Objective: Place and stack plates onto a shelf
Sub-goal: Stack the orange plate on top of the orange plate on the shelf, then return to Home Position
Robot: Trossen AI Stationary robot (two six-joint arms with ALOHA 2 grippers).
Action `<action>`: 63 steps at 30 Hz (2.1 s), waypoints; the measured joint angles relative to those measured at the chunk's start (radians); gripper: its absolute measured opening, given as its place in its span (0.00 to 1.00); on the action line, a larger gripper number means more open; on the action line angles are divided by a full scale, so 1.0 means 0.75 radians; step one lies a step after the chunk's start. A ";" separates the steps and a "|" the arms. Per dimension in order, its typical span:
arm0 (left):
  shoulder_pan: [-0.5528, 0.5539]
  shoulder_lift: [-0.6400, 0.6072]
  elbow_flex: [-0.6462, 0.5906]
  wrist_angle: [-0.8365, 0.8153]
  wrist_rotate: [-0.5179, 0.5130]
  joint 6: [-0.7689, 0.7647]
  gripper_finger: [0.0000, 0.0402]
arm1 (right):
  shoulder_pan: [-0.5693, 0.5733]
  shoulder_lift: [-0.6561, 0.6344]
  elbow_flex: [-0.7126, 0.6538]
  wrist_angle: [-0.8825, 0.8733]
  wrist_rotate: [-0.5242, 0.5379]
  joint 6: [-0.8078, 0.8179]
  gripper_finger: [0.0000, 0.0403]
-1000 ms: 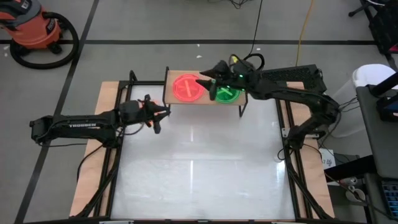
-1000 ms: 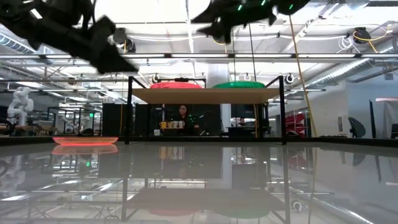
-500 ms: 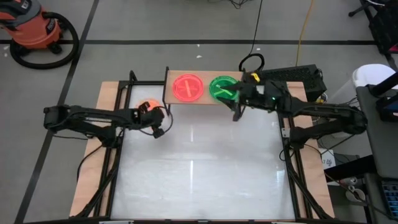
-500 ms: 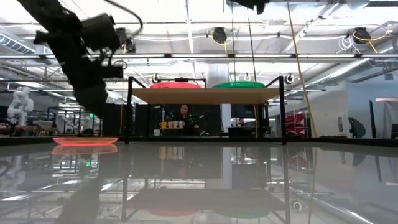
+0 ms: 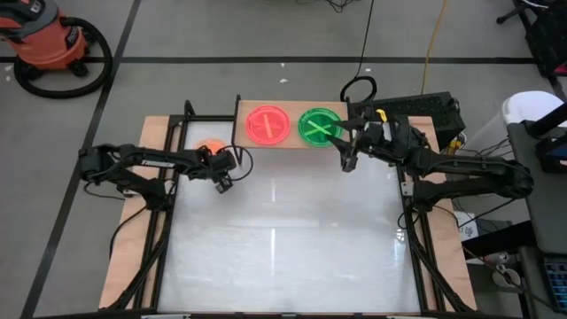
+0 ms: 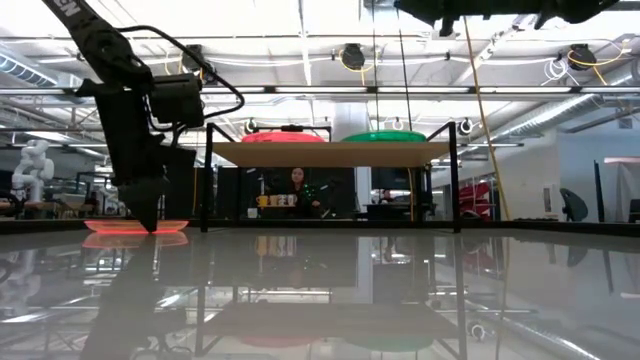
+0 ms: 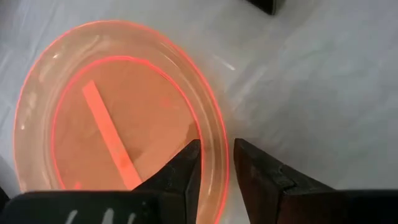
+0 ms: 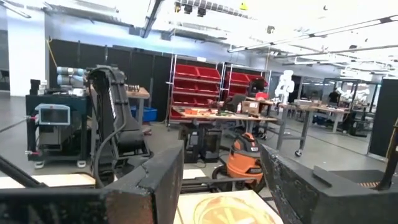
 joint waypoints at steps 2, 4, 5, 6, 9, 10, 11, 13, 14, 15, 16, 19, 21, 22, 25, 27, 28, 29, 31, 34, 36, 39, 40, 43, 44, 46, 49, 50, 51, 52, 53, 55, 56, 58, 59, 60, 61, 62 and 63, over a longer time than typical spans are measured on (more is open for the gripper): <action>0.004 0.001 0.000 0.000 0.007 -0.007 0.26 | -0.003 0.001 0.000 -0.001 -0.001 0.001 0.48; 0.007 0.000 0.000 0.000 0.007 -0.007 0.26 | -0.003 0.006 0.000 0.003 -0.001 0.001 0.48; 0.007 0.000 0.000 0.000 0.006 -0.007 0.25 | -0.003 0.007 0.000 0.000 -0.002 0.001 0.48; 0.007 0.000 0.000 0.000 0.004 -0.003 0.25 | -0.003 0.008 -0.001 -0.002 -0.003 0.004 0.48; 0.004 0.000 0.000 -0.022 0.009 0.071 0.18 | -0.003 0.008 -0.001 0.001 -0.005 0.023 0.48; 0.000 0.000 0.000 -0.041 0.010 0.072 0.14 | -0.003 0.008 -0.001 0.001 -0.005 0.030 0.48; -0.005 0.000 0.000 -0.062 0.009 0.063 0.10 | -0.003 0.008 -0.001 0.000 -0.005 0.031 0.48; -0.001 -0.016 0.000 -0.098 0.006 0.044 0.03 | -0.003 0.008 -0.001 0.002 -0.005 0.031 0.48; 0.002 -0.025 0.000 -0.111 0.003 0.041 0.02 | -0.003 0.008 -0.001 0.007 -0.005 0.031 0.48; 0.004 -0.034 0.000 -0.116 -0.001 0.040 0.02 | -0.003 0.008 -0.001 0.011 -0.005 0.031 0.48; 0.001 -0.043 0.001 -0.125 -0.003 0.034 0.01 | -0.003 0.008 -0.001 0.011 -0.005 0.031 0.48; -0.033 -0.079 0.057 -0.250 -0.007 -0.054 0.01 | -0.003 0.008 0.000 0.010 -0.005 0.032 0.48; -0.095 -0.102 0.111 -0.349 -0.052 -0.137 0.01 | -0.003 0.008 -0.001 0.010 -0.005 0.035 0.48; -0.134 -0.117 0.139 -0.393 -0.082 -0.168 0.01 | -0.003 0.008 -0.001 0.010 -0.005 0.037 0.48; -0.262 -0.151 0.235 -0.495 -0.191 -0.236 0.01 | -0.003 0.008 -0.001 0.007 -0.005 0.049 0.48; -0.335 -0.167 0.312 -0.600 -0.249 -0.291 0.01 | -0.003 0.008 -0.001 0.002 -0.005 0.063 0.48; -0.365 -0.172 0.359 -0.656 -0.282 -0.319 0.01 | -0.003 0.008 0.000 -0.002 -0.005 0.067 0.48; -0.389 -0.173 0.407 -0.709 -0.324 -0.342 0.01 | -0.003 0.008 -0.001 -0.004 -0.005 0.067 0.48; -0.416 -0.172 0.515 -0.819 -0.413 -0.379 0.00 | -0.003 0.008 0.000 -0.008 -0.005 0.067 0.48; -0.427 -0.173 0.674 -0.902 -0.557 -0.369 0.00 | -0.003 0.008 0.000 -0.019 -0.005 0.067 0.48; -0.423 -0.172 0.758 -0.856 -0.640 -0.209 0.00 | -0.003 0.008 0.000 -0.022 -0.005 0.067 0.48; -0.400 -0.160 0.842 -0.655 -0.639 0.197 0.00 | -0.003 0.011 0.000 -0.021 -0.005 0.067 0.48; -0.390 -0.156 0.855 -0.568 -0.601 0.348 0.00 | -0.003 0.013 0.000 -0.022 -0.005 0.067 0.48; -0.356 -0.117 0.874 -0.349 -0.436 0.703 0.00 | -0.003 0.014 -0.001 -0.022 -0.005 0.067 0.48; -0.342 -0.100 0.874 -0.313 -0.382 0.795 0.00 | -0.003 0.013 0.000 -0.021 -0.005 0.067 0.48; -0.316 -0.053 0.874 -0.278 -0.315 0.959 0.00 | -0.003 0.013 -0.001 -0.023 -0.005 0.068 0.48; -0.266 0.031 0.874 -0.274 -0.254 1.110 0.00 | -0.003 0.013 -0.001 -0.027 -0.005 0.068 0.48; -0.249 0.058 0.874 -0.273 -0.249 1.141 0.00 | -0.003 0.013 -0.001 -0.029 -0.005 0.068 0.48; -0.230 0.085 0.874 -0.270 -0.247 1.163 0.00 | -0.003 0.013 0.000 -0.031 -0.005 0.068 0.48; -0.213 0.107 0.874 -0.270 -0.247 1.173 0.01 | -0.003 0.013 0.000 -0.032 -0.005 0.068 0.48; -0.199 0.126 0.873 -0.269 -0.247 1.172 0.02 | -0.003 0.013 0.000 -0.032 -0.005 0.068 0.48; -0.180 0.158 0.873 -0.252 -0.247 1.166 0.05 | -0.003 0.013 0.000 -0.032 -0.005 0.068 0.48; -0.173 0.171 0.873 -0.244 -0.246 1.166 0.07 | -0.003 0.013 -0.001 -0.032 -0.005 0.068 0.48; -0.167 0.188 0.873 -0.218 -0.234 1.167 0.12 | -0.003 0.013 -0.001 -0.032 -0.005 0.068 0.48; -0.167 0.190 0.873 -0.192 -0.226 1.168 0.14 | -0.003 0.013 -0.001 -0.032 -0.005 0.068 0.48; -0.167 0.190 0.873 -0.171 -0.210 1.168 0.17 | -0.003 0.013 -0.001 -0.032 -0.005 0.068 0.48; -0.168 0.190 0.873 -0.155 -0.193 1.168 0.20 | -0.004 0.013 -0.001 -0.032 -0.005 0.068 0.48; -0.172 0.190 0.873 -0.132 -0.179 1.167 0.23 | -0.004 0.013 -0.001 -0.034 -0.005 0.068 0.48; -0.175 0.190 0.873 -0.108 -0.164 1.167 0.26 | -0.004 0.013 -0.001 -0.039 -0.005 0.068 0.48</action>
